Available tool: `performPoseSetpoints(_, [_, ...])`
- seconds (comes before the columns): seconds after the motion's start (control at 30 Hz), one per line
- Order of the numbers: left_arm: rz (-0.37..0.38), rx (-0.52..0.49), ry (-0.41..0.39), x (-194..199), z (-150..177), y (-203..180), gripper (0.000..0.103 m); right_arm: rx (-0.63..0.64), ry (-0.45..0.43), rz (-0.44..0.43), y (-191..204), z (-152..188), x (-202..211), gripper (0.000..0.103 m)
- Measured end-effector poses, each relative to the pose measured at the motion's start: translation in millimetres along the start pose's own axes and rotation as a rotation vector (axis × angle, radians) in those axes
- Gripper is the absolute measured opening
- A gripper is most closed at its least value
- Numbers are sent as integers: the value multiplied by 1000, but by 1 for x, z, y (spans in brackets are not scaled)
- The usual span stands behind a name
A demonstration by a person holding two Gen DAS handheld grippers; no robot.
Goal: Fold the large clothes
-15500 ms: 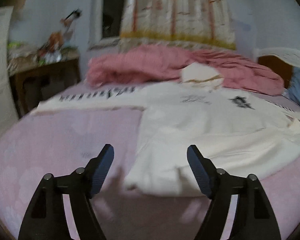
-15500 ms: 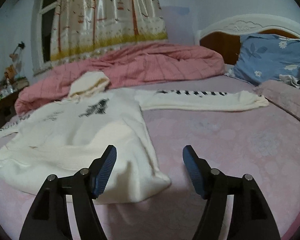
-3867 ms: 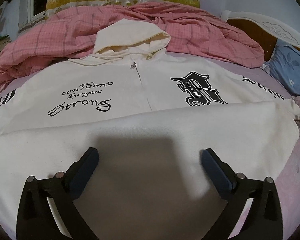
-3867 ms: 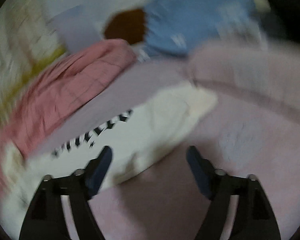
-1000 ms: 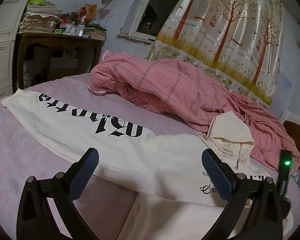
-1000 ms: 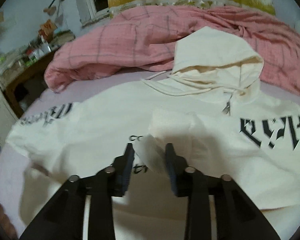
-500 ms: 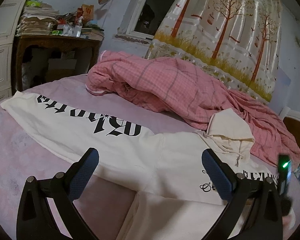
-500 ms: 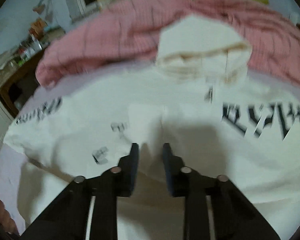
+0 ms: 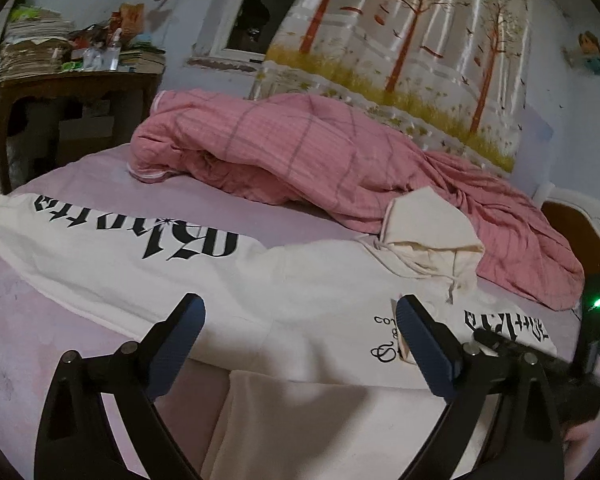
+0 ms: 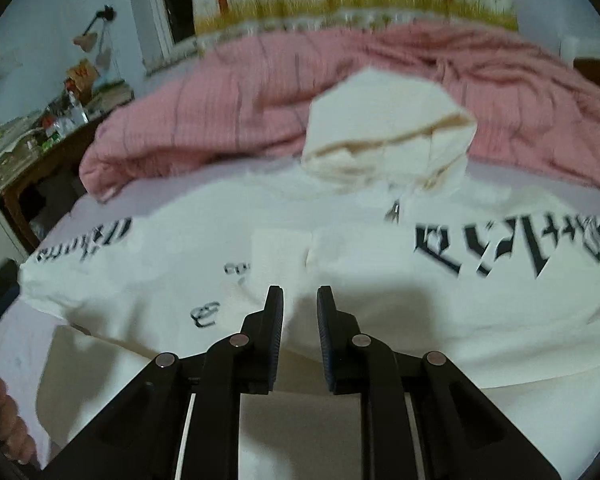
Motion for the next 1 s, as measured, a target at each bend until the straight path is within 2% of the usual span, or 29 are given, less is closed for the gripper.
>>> performPoseSetpoints(0.1, [112, 20, 53, -6, -1, 3, 93, -19, -51, -42, -4, -3, 21, 19])
performPoseSetpoints(0.13, [121, 26, 62, -6, -2, 5, 92, -33, -62, -60, -8, -4, 29, 19])
performPoseSetpoints(0.27, [80, -2, 69, 8, -11, 2, 91, -39, -112, -60, -16, -7, 51, 19])
performPoseSetpoints(0.3, [67, -31, 72, 13, -16, -1, 91, -44, -124, -58, -18, -7, 54, 22])
performPoseSetpoints(0.37, [-6, -129, 102, 22, -26, -11, 91, -46, -116, -39, -20, -6, 53, 30])
performPoseSetpoints(0.43, [-78, -220, 94, 38, -32, -16, 91, -54, -99, 7, -24, -6, 44, 30])
performPoseSetpoints(0.5, [-51, -249, 57, 60, -37, -5, 93, -78, -81, 8, -30, -5, 36, 30])
performPoseSetpoints(0.6, [49, -208, 50, 79, -42, 32, 95, -100, -55, -13, -36, -2, 27, 30])
performPoseSetpoints(0.67, [55, -191, 50, 82, -43, 66, 95, -89, -50, -4, -34, 0, 28, 30])
performPoseSetpoints(0.73, [-14, -188, 48, 80, -45, 103, 95, -34, -74, 15, -27, 5, 39, 30])
performPoseSetpoints(0.83, [-70, -157, 106, 71, -49, 162, 95, 48, -102, 27, -18, 12, 56, 30])
performPoseSetpoints(0.87, [-94, -130, 106, 69, -49, 184, 95, 65, -106, 12, -17, 16, 61, 30])
performPoseSetpoints(0.93, [-211, -66, 77, 65, -50, 226, 95, 79, -103, -48, -18, 27, 73, 30])
performPoseSetpoints(1.0, [-273, -34, 124, 52, -52, 266, 95, 71, -75, -100, -21, 37, 77, 31])
Point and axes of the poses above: each gripper's, at about its wrist camera, not at the fingertips, and x roughly against the way its jaws point, y to its left, z to its underside, the point moved 2 cm from there along -x, roughly the way its jaws point, and after that the axes turned 15 degrees about y, right-handed, at the moved point
